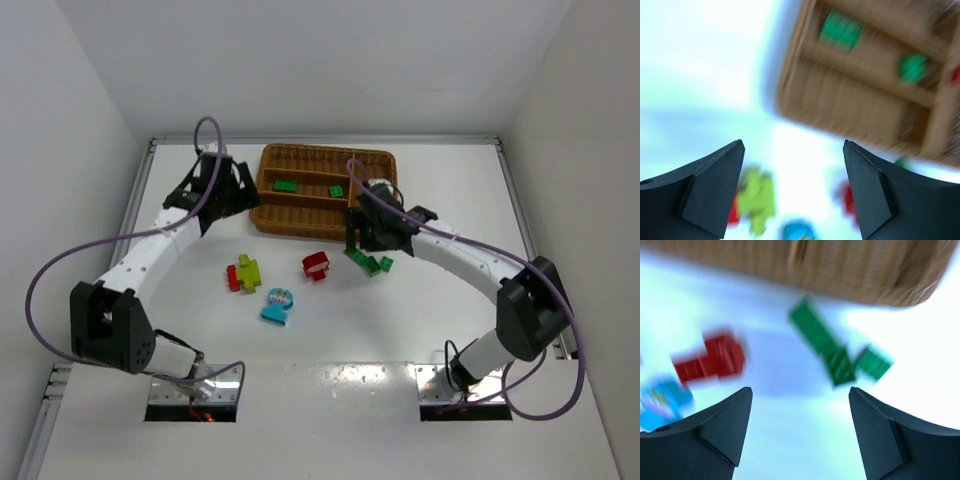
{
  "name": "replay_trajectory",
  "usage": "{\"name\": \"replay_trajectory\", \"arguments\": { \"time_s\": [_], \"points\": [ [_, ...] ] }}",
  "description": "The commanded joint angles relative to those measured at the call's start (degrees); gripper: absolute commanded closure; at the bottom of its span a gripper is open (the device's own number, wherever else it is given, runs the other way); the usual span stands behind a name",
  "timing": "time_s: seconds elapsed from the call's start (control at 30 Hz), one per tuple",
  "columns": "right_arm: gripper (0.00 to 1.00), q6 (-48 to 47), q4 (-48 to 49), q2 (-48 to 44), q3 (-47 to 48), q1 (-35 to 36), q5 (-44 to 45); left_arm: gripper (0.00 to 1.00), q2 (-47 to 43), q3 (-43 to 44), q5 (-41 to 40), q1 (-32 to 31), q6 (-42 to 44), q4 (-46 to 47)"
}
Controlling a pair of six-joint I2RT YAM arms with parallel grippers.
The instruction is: Sort the legos into containers by color
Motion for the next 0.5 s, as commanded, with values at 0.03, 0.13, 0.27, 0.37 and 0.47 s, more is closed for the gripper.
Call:
{"name": "replay_trajectory", "arguments": {
  "time_s": [0.03, 0.13, 0.27, 0.37, 0.47],
  "points": [
    [0.22, -3.5, 1.9, -4.6, -4.7, 13.6, -3.7, 0.14, -7.8, -10.0, -3.3, -1.9, -1.4, -5.4],
    [0.2, -5.1, 4.0, -0.6, -2.1, 25.3, -2.3, 0.14, -12.9, -15.1, -5.7, -1.4, -4.7, -9.0],
    [0.2, -7.0, 7.1, 7.9, 2.0, 30.7, -4.9, 0.14, -18.6, -16.4, -10.9, 0.7, -8.4, -12.6],
    [0.18, -7.5, 6.3, 12.9, 7.0, 31.2, -4.3, 0.14, -19.9, -13.4, -13.7, 2.6, -9.0, -14.4],
    [0.17, -6.5, 3.7, 18.0, 12.8, 30.6, -2.0, 0.14, -19.9, -11.3, -14.3, 5.3, -8.4, -16.3]
  ]
}}
